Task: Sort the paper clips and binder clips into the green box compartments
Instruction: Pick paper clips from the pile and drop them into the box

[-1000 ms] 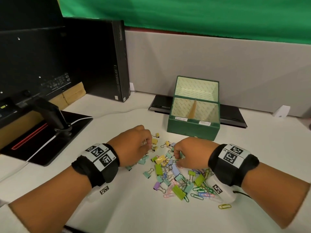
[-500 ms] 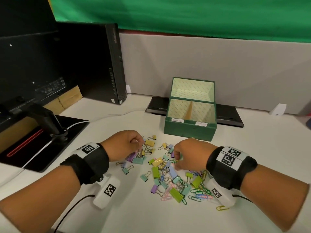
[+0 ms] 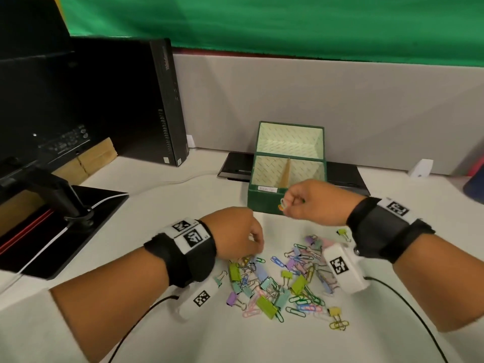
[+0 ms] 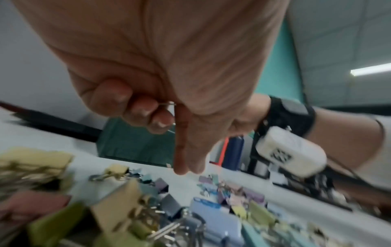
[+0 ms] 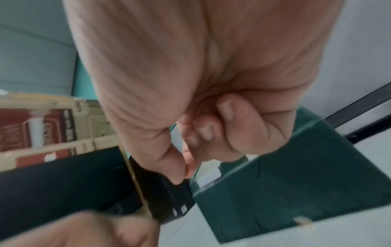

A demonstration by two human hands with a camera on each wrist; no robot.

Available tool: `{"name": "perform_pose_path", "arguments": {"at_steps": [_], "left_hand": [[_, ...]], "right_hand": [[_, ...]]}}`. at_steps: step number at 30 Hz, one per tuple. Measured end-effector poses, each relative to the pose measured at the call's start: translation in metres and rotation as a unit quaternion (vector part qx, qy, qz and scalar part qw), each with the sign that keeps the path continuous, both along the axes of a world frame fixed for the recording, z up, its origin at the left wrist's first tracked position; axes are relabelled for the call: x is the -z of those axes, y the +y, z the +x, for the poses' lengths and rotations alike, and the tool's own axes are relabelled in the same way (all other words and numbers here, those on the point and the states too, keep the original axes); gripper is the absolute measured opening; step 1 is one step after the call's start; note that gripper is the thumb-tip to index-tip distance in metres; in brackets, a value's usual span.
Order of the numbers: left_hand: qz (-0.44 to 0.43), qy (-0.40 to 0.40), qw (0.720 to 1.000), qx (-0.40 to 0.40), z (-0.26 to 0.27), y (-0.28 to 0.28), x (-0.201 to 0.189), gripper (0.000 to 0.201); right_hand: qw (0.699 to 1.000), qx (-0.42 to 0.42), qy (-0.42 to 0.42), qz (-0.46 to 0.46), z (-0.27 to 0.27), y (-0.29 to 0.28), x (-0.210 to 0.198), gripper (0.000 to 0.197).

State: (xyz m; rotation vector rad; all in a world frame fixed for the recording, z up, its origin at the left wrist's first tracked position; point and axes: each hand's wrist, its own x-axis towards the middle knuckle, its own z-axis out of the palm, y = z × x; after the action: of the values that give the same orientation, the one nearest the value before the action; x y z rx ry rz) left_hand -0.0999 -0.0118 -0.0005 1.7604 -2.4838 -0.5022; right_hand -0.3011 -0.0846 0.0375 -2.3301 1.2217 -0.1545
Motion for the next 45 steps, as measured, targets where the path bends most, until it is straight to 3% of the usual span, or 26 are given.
{"name": "perform_pose_path", "arguments": {"at_steps": [6, 10, 16, 19, 22, 27, 32, 38, 41, 43, 45], "left_hand": [[-0.023, -0.122, 0.986, 0.116, -0.043, -0.01, 0.009, 0.032], [-0.076, -0.167, 0.967, 0.176, -0.046, -0.012, 0.019, 0.022], [-0.071, -0.242, 0.941, 0.225, -0.045, -0.014, 0.028, 0.024], [-0.032, -0.203, 0.961, 0.184, -0.046, -0.017, 0.017, 0.019], [0.022, -0.049, 0.994, 0.091, -0.037, -0.031, -0.001, 0.013], [-0.003, 0.114, 0.993, -0.011, -0.027, -0.074, -0.028, 0.013], [-0.073, 0.084, 0.991, -0.077, -0.059, -0.111, -0.045, 0.017], [-0.074, 0.044, 0.992, -0.097, -0.094, -0.127, -0.043, 0.036], [-0.128, 0.003, 0.99, -0.063, -0.092, -0.111, -0.044, 0.038], [-0.157, -0.02, 0.987, -0.002, -0.091, -0.089, -0.042, 0.021], [-0.11, -0.065, 0.99, 0.06, -0.091, -0.066, -0.032, 0.014]], "right_hand": [[0.996, 0.074, -0.048, -0.011, -0.027, -0.02, -0.01, 0.016], [0.994, 0.091, -0.057, -0.021, -0.034, -0.026, -0.009, 0.015], [0.985, 0.14, -0.095, -0.037, -0.024, -0.052, -0.018, 0.005], [0.986, 0.147, -0.052, -0.052, -0.016, -0.068, -0.018, 0.004], [0.99, 0.134, 0.004, -0.044, -0.014, -0.077, -0.015, 0.023], [0.992, 0.108, -0.044, -0.054, -0.028, -0.073, -0.014, 0.045], [0.981, 0.107, -0.131, -0.091, -0.055, -0.036, -0.002, 0.024], [0.997, 0.009, 0.076, -0.022, -0.077, 0.006, 0.033, 0.015], [0.994, 0.016, 0.107, 0.023, -0.083, 0.014, 0.045, 0.028], [0.995, 0.023, 0.095, 0.032, -0.087, 0.017, 0.05, 0.041], [0.994, 0.023, 0.103, 0.018, -0.089, 0.018, 0.051, 0.048]]}}
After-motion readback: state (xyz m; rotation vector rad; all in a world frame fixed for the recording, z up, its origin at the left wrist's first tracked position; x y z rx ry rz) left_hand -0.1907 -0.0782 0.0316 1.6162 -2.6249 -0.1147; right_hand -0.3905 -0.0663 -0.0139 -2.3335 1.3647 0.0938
